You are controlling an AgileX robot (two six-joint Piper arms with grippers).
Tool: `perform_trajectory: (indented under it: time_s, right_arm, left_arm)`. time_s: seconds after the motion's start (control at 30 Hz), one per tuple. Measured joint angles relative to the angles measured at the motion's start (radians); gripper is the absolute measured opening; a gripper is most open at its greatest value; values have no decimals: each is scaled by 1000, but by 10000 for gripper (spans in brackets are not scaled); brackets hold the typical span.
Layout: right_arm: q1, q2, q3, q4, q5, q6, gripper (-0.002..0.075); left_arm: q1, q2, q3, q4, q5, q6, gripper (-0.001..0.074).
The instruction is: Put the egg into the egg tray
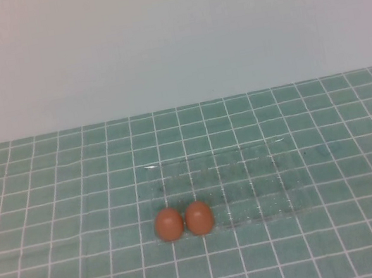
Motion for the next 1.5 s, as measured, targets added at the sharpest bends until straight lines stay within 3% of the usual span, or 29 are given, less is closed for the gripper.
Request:
perform_trajectory:
  time_s: [0.07, 0.23, 0.6, 0.83, 1.5]
  right_arm:
    - [0, -19, 5, -138, 51, 166, -1]
    - [0, -84, 91, -206, 53, 279, -1]
    - [0, -213, 372, -190, -1, 293, -1]
    - [0, -236, 380, -199, 190, 299, -1]
    - [0, -236, 376, -201, 216, 344, -1]
  left_arm:
    - [0, 0, 0, 0, 0, 0, -1]
    - [0, 0, 0, 0, 0, 0, -1]
    - [0, 0, 0, 0, 0, 0, -1]
    - [0, 0, 0, 0, 0, 0, -1]
    - [0, 0, 0, 0, 0, 0, -1]
